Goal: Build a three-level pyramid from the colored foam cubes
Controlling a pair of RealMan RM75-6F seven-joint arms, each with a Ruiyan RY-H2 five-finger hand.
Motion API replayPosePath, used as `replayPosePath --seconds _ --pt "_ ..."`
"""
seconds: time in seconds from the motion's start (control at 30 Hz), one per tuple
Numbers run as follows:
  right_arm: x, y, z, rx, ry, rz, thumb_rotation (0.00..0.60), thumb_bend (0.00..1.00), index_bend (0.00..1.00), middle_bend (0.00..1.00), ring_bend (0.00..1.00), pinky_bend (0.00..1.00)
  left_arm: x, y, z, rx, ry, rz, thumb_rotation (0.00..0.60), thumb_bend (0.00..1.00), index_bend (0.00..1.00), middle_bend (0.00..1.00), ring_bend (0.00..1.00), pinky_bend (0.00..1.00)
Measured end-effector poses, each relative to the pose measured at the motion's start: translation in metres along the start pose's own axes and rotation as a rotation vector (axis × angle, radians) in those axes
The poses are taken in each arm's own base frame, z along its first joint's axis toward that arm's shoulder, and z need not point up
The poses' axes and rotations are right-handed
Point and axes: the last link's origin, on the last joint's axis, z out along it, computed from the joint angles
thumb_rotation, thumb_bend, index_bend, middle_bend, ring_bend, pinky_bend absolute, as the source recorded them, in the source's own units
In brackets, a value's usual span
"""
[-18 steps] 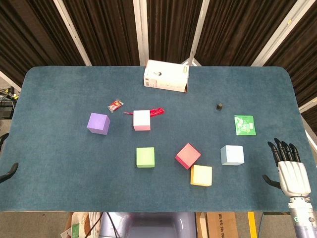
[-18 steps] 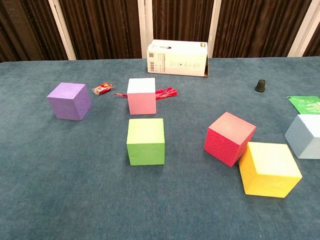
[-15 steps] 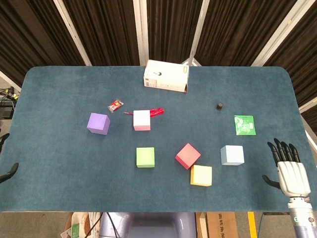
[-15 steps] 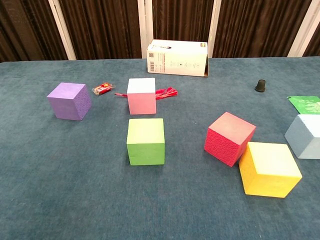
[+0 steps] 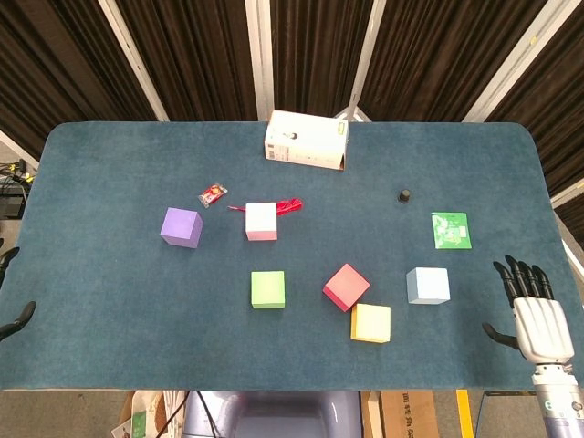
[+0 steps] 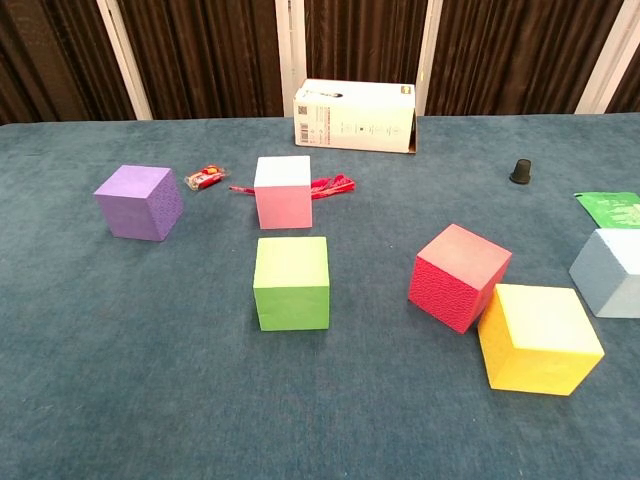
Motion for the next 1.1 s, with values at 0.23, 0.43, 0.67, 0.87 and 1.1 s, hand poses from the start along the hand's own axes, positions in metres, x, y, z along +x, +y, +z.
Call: replayPosePath --seconds 0.23,0.43,0.67,0.87,1.1 --pt "-0.002 -0.003 -0.001 -0.019 0.007 0.043 0.6 0.18 0.09 0.0 0.0 0.0 0.001 0.002 -0.003 -0.005 -0.001 -0.007 0.6 0.36 0.11 0.0 0.0 0.03" --pt "-0.005 -0.002 0.001 -0.025 -0.006 0.05 0.6 0.18 0.09 0.0 0.0 0.0 -0.002 0.002 0.0 0.007 -0.016 0.005 0.6 0.36 0.11 0.0 0.0 0.03" --pt "-0.004 -0.013 0.0 -0.042 -0.005 0.168 0.6 0.17 0.14 0.0 0.0 0.0 -0.002 0.002 0.0 0.012 -0.014 0.001 0.6 0.36 0.11 0.0 0.0 0.03" --pt "0.018 -0.026 0.018 -0.061 -0.025 0.278 0.6 0.17 0.14 0.0 0.0 0.0 -0.007 0.0 0.005 0.032 -0.043 0.007 0.6 0.36 0.11 0.0 0.0 0.03" --pt "0.05 -0.06 0.044 -0.072 -0.078 0.234 0.6 0.17 0.14 0.0 0.0 0.0 -0.01 -0.003 0.01 0.045 -0.065 0.005 0.6 0.36 0.11 0.0 0.0 0.03"
